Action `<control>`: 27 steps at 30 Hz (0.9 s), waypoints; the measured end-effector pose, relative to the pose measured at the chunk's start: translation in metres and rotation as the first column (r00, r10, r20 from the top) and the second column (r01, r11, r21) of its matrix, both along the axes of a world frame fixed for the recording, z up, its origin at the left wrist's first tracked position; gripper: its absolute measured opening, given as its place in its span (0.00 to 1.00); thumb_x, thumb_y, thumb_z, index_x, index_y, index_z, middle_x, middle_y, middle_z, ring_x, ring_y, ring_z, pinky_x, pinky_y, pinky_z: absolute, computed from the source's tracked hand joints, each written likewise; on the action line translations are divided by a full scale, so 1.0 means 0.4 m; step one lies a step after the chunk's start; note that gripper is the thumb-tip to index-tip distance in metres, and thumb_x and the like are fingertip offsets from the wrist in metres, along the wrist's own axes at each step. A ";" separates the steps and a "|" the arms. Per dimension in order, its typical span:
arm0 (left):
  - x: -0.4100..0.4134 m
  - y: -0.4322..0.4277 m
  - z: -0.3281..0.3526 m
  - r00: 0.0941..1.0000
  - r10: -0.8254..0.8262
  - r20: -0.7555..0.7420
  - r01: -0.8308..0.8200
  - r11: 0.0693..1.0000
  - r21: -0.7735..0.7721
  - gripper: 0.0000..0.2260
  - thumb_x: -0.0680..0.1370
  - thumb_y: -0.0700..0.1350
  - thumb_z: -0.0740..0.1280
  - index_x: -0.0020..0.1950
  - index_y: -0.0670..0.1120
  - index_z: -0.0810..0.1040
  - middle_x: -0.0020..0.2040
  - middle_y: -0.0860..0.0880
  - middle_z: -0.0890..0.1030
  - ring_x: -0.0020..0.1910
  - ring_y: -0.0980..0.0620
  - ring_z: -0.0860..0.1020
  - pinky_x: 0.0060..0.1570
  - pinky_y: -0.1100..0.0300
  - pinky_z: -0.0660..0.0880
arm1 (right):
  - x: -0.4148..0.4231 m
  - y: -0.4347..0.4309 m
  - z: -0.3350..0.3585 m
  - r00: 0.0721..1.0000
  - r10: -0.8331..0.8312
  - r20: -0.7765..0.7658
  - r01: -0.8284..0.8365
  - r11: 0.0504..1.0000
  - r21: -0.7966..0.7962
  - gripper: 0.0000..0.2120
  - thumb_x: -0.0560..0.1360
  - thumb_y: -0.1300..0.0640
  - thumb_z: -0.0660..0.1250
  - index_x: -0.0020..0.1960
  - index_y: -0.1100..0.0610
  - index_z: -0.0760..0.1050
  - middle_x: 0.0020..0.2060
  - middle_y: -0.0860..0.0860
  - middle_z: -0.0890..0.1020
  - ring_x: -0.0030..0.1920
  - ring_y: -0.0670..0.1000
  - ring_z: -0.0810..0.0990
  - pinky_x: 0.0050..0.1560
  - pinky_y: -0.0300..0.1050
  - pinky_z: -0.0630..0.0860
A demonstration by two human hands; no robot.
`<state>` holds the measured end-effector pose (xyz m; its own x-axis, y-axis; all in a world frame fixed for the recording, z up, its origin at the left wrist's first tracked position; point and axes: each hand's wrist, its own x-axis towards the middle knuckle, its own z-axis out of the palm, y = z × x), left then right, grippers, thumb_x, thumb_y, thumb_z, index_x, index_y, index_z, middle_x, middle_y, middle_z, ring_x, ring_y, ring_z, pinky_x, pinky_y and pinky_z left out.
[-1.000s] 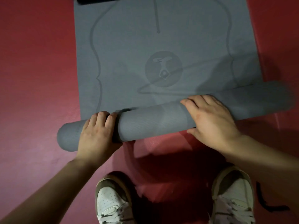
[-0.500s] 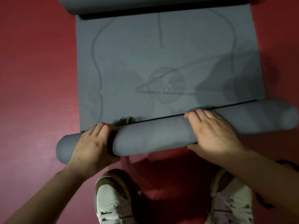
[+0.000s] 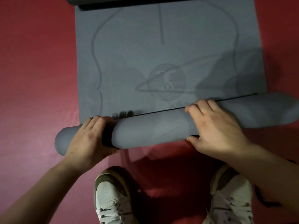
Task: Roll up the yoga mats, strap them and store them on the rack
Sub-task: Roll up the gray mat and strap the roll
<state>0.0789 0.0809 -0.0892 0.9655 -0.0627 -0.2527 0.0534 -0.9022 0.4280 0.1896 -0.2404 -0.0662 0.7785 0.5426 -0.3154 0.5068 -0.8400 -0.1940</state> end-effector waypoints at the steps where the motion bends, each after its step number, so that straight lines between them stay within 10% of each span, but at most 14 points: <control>1: 0.007 0.005 0.000 1.000 -0.018 -0.012 0.018 1.000 -0.009 0.36 0.59 0.64 0.76 0.63 0.51 0.72 0.52 0.52 0.76 0.50 0.48 0.74 0.48 0.54 0.71 | 0.003 0.001 0.002 1.000 0.001 -0.007 -0.001 1.000 -0.002 0.34 0.59 0.42 0.75 0.61 0.50 0.69 0.54 0.48 0.72 0.56 0.53 0.71 0.49 0.50 0.78; 11: 0.035 0.027 0.008 0.999 -0.029 -0.016 0.029 0.999 0.014 0.35 0.63 0.66 0.68 0.67 0.52 0.76 0.53 0.52 0.72 0.51 0.48 0.70 0.50 0.52 0.70 | 0.027 0.018 0.012 0.996 0.069 0.063 -0.062 0.994 -0.095 0.29 0.61 0.42 0.72 0.59 0.53 0.73 0.54 0.51 0.73 0.55 0.55 0.70 0.56 0.50 0.70; 16: 0.033 0.023 0.004 0.999 0.036 0.015 -0.036 0.999 -0.028 0.34 0.60 0.51 0.84 0.62 0.47 0.75 0.51 0.53 0.74 0.50 0.46 0.74 0.49 0.53 0.70 | 0.025 0.026 0.018 0.997 0.040 0.065 -0.038 0.998 -0.046 0.32 0.62 0.46 0.73 0.63 0.52 0.70 0.53 0.50 0.75 0.54 0.55 0.72 0.52 0.50 0.74; 27: 0.053 0.024 0.004 0.996 0.085 -0.012 -0.084 0.995 0.051 0.26 0.69 0.53 0.68 0.67 0.47 0.77 0.61 0.46 0.71 0.56 0.42 0.68 0.57 0.48 0.69 | 0.032 0.030 0.003 0.990 0.019 0.140 -0.016 1.000 -0.023 0.26 0.68 0.49 0.69 0.65 0.55 0.73 0.55 0.55 0.74 0.55 0.59 0.72 0.63 0.55 0.69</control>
